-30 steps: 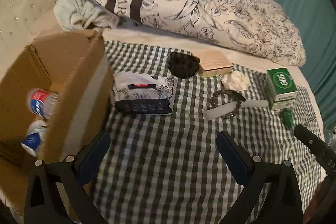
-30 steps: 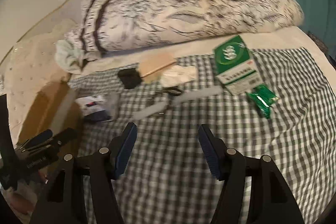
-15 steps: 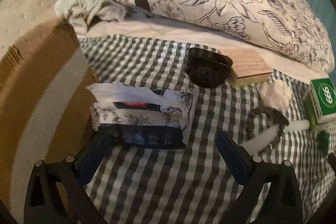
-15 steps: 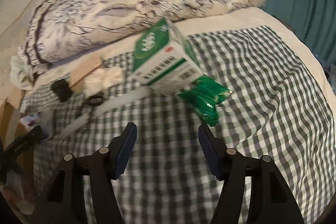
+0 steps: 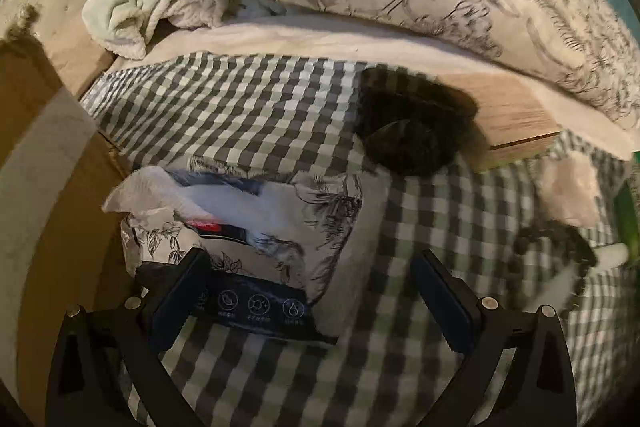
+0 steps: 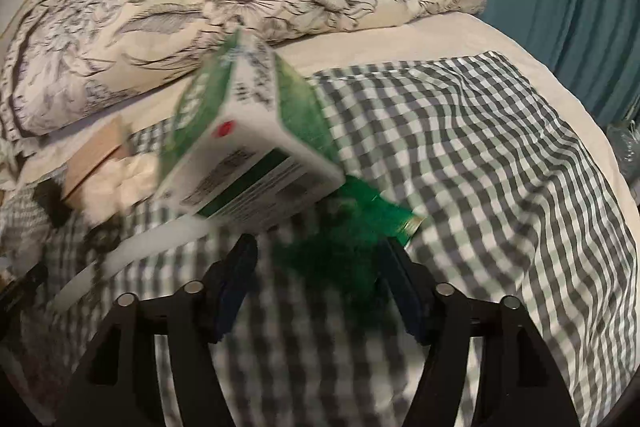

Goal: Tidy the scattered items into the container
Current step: 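Grasp the floral tissue pack with the left tool while the right tool grasps the green packet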

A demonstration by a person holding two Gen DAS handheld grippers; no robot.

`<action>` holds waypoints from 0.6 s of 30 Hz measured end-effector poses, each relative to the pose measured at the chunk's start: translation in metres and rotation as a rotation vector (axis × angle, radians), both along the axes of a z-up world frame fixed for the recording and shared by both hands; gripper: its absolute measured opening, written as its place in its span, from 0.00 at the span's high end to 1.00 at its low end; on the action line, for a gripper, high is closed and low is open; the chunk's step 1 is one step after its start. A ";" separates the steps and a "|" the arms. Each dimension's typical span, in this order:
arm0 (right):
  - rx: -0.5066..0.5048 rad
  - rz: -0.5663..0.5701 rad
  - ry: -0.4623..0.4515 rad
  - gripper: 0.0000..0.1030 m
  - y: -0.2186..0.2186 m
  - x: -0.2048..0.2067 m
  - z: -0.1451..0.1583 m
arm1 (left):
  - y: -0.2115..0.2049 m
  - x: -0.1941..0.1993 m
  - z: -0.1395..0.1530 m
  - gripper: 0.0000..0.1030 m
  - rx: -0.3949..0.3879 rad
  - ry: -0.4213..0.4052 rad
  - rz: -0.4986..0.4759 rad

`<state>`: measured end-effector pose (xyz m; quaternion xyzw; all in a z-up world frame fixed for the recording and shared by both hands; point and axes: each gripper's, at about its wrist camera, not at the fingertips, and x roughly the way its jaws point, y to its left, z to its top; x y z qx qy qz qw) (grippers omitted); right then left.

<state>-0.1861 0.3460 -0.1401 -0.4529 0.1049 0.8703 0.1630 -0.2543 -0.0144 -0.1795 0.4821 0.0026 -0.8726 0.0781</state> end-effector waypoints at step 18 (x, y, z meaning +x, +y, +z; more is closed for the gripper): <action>-0.005 0.063 0.057 0.67 0.013 0.017 0.010 | -0.008 0.030 0.020 0.82 0.038 0.064 -0.101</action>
